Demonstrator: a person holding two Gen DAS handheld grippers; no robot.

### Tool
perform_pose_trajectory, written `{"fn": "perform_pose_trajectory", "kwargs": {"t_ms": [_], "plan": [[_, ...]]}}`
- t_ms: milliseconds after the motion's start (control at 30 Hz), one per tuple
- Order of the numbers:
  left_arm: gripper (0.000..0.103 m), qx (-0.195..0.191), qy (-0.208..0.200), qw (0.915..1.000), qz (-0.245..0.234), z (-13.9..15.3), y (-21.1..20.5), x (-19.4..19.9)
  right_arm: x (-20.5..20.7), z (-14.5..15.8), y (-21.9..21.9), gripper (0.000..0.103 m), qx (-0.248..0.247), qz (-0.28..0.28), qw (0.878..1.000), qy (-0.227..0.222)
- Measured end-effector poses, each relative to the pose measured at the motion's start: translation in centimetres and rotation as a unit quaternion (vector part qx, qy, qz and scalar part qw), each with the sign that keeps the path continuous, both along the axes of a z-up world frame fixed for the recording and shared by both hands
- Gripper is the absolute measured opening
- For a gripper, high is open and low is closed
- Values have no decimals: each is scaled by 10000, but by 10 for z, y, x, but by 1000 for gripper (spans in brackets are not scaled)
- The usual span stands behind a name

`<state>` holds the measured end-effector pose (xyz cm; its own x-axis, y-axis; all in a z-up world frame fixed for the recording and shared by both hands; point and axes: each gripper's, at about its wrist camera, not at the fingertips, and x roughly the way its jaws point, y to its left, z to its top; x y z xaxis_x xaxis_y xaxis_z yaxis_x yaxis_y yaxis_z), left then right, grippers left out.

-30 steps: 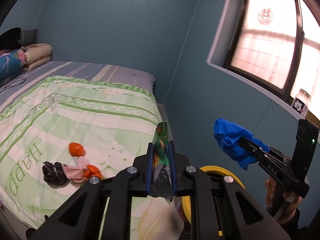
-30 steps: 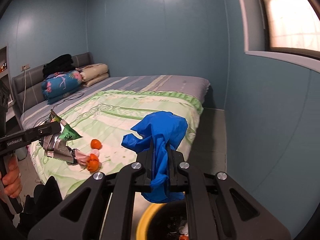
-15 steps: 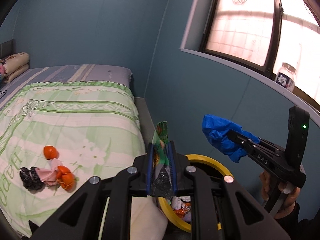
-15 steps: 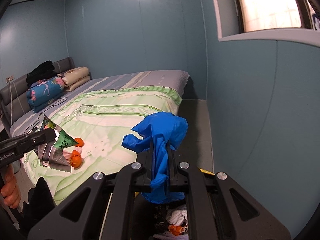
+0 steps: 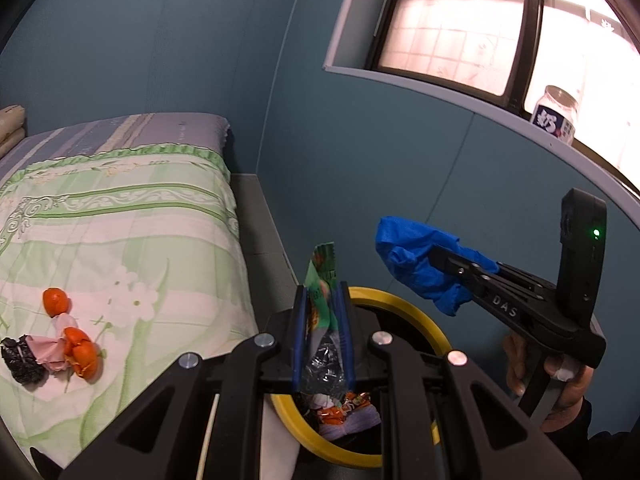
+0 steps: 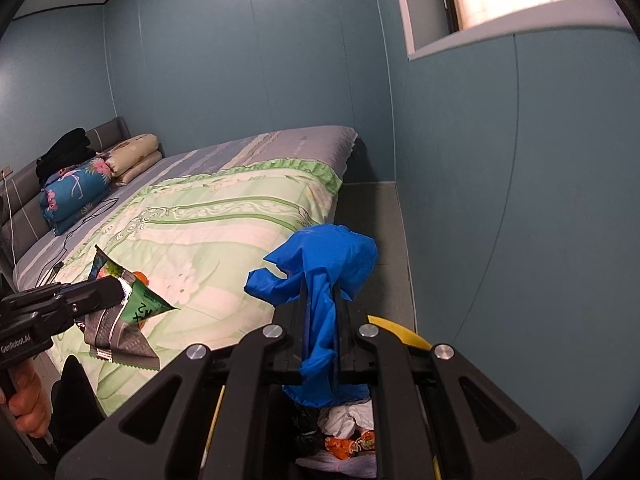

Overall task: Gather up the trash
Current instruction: 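Open both grippers over the yellow bin to drop the wrapper and blue bag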

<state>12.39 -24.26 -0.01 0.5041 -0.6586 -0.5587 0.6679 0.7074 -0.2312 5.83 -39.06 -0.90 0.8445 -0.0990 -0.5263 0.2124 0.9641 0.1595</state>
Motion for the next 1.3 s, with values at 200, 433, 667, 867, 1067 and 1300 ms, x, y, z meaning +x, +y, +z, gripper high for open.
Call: {"fn": "perform_pose_trajectory", "kwargs": {"t_ms": [200, 433, 667, 867, 1067, 1300], "plan": [[14, 111, 169, 9996, -174, -17, -18, 1, 4, -16, -8, 7, 169, -23, 9996, 205], [14, 275, 500, 9978, -325, -46, -33, 4, 9, -32, -16, 7, 368, -35, 9982, 474], [14, 405, 923, 9933, -556, -73, -44, 4, 12, -48, -17, 8, 609, 54, 9955, 719], [14, 420, 1036, 9913, -699, -80, -50, 4, 14, -51, -20, 8, 648, 77, 9949, 775], [26, 409, 989, 9914, -750, -79, -50, -1, 12, -53, -29, 32, 805, -104, 9939, 749], [64, 324, 917, 9933, -632, -74, -42, -2, 6, -47, -40, 45, 896, -311, 9938, 586]]}}
